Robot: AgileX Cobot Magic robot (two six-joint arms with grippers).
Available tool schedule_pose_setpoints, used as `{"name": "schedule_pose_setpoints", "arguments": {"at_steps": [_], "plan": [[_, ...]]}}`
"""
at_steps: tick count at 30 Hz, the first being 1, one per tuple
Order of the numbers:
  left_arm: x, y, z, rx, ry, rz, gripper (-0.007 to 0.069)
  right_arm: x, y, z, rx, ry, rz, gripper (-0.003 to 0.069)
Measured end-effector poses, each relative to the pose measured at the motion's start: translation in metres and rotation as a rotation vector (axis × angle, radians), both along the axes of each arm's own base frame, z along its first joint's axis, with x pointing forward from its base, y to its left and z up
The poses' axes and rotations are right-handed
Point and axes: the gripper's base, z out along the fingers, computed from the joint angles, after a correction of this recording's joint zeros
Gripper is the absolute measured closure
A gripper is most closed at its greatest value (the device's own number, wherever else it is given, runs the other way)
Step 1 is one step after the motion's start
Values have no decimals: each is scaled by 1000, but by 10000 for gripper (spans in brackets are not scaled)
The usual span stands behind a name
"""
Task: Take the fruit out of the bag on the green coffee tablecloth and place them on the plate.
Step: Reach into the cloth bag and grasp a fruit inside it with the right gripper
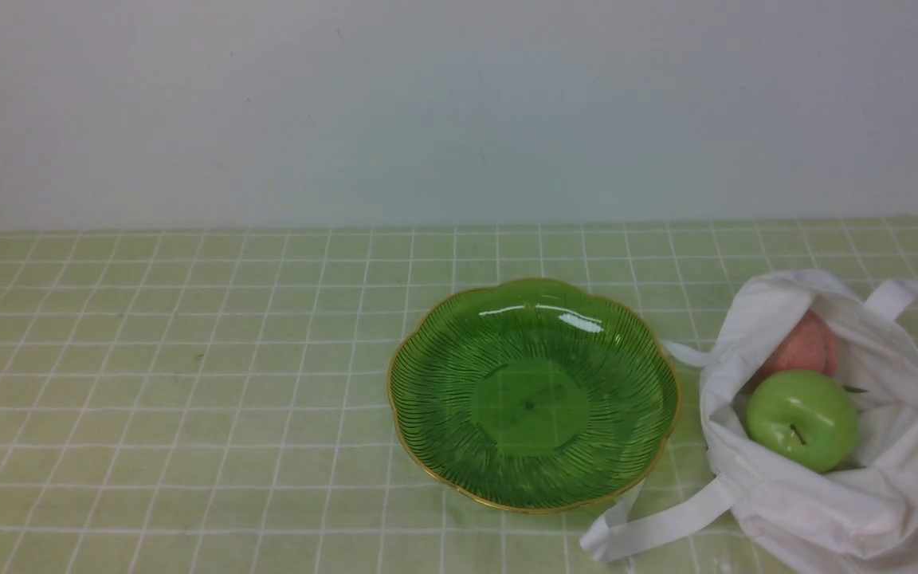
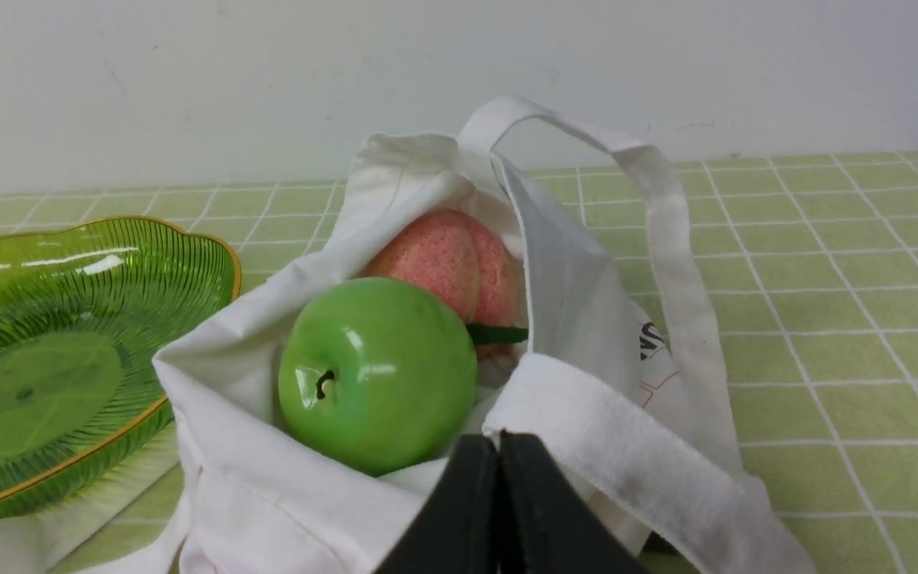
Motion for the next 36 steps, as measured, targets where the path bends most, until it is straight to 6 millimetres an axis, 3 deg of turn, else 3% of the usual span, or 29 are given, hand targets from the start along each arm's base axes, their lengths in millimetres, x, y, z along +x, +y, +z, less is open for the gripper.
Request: {"name": "schedule_pose_setpoints", "arguments": {"at_steps": [2,4,5,9,23,25,28,31,33,35,36], "plan": [[0,0,0,0,0,0,632,0,1,0,65,-7,-4,674],[0,0,0,0,0,0,632,0,3,2,219,-20,-10,674],[0,0,0,0,0,0,632,1,5,3,402,-30,-18,674],[0,0,0,0,0,0,632,1,7,5,634,-37,-23,674],[0,0,0,0,0,0,632,-2,14,5,703,52,19,674],[0,0,0,0,0,0,632,-5,16,21,660,38,59,674],[0,0,0,0,-1,0,632,-15,17,72,521,-109,124,674],[0,0,0,0,-1,0,632,-18,18,102,414,-113,143,673],[0,0,0,0,-1,0,632,-9,18,116,310,33,139,671],[0,0,0,0,-1,0,632,0,17,120,248,201,128,671],[0,0,0,0,-1,0,632,11,15,117,199,370,105,671]]}}
